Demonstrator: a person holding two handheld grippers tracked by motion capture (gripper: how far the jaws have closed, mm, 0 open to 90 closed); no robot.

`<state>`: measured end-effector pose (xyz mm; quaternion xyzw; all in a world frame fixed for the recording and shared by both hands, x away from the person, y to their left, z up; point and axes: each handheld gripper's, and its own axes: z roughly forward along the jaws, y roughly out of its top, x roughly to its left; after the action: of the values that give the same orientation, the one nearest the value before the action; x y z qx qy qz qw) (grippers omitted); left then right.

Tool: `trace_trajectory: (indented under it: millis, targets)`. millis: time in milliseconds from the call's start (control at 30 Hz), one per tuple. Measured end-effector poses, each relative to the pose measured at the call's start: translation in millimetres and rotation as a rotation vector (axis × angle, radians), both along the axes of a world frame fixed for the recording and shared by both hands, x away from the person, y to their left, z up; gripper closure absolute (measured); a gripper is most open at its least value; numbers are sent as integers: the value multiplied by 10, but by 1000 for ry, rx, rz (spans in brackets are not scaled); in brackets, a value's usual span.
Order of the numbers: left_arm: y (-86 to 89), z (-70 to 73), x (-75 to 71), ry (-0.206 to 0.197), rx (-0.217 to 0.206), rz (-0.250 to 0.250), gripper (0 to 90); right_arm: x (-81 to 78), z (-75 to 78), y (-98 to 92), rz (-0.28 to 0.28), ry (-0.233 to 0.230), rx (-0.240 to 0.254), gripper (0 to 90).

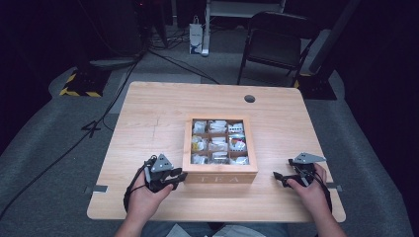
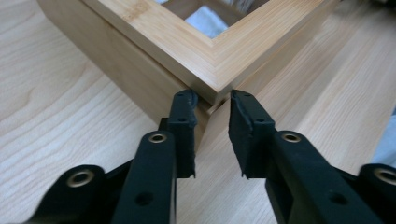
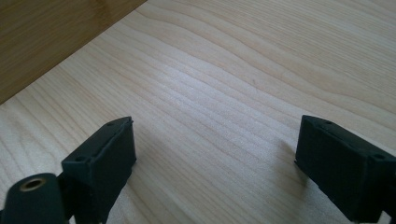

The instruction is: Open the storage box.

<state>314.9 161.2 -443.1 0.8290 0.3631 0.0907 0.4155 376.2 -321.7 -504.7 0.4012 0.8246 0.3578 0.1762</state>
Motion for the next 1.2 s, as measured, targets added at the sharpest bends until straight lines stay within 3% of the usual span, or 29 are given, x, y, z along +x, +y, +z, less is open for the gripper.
trace_trajectory:
  millis: [400,800,1200]
  targets:
    - [42,82,5,1,-56,0,742,0,0,0,0,0,0,123]
    - [60,289,24,-66,-71,6,787,0,0,0,0,0,0,123]
    - [81,442,88,-84,-121,19,787,14,-2,13,-4,-1,4,123]
